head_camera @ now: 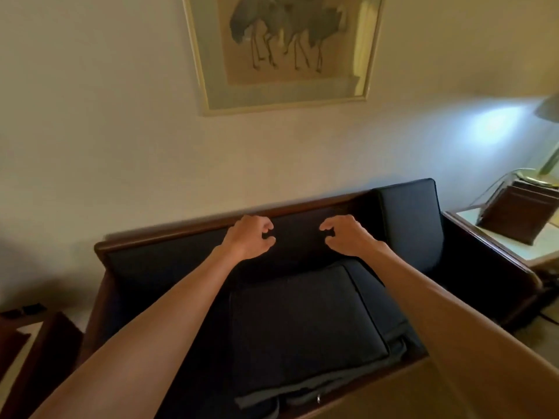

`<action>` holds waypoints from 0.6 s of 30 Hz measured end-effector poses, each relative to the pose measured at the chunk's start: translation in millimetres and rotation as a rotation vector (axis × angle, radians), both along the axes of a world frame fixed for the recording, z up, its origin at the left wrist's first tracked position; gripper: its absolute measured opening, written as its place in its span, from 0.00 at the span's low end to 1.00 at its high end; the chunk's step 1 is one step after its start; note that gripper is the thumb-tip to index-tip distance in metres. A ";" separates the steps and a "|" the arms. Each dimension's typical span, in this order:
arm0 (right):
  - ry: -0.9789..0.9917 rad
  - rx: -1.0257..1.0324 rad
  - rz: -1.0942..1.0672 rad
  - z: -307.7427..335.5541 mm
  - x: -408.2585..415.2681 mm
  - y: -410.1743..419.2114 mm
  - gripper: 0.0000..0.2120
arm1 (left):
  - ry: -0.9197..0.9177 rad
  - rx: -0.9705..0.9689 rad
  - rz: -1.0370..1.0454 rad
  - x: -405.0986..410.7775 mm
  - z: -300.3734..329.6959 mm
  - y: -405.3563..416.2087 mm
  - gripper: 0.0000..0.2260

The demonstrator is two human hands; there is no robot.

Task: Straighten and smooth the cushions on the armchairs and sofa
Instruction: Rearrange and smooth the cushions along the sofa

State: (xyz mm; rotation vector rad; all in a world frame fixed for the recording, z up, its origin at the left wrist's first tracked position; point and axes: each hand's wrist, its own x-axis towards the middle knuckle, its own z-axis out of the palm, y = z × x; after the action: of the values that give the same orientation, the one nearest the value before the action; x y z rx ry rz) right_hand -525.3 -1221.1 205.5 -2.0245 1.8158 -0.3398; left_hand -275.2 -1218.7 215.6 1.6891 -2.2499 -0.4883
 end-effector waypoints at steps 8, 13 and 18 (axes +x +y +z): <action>-0.041 0.149 -0.238 -148.8 -76.9 -15.3 0.18 | -0.026 0.182 -0.196 -93.6 -146.2 -66.7 0.19; -0.067 0.279 -0.406 -246.4 -130.9 -3.6 0.16 | -0.063 0.312 -0.261 -144.1 -244.6 -64.1 0.19; -0.140 0.454 -0.518 -325.1 -164.1 4.0 0.26 | -0.100 0.382 -0.308 -176.5 -326.8 -45.8 0.24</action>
State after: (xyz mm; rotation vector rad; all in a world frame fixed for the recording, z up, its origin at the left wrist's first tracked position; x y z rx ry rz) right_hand -689.4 -1217.1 -119.6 -1.1910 2.0779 -0.1801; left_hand -451.7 -1264.4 -111.1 1.5564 -2.6382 -0.9778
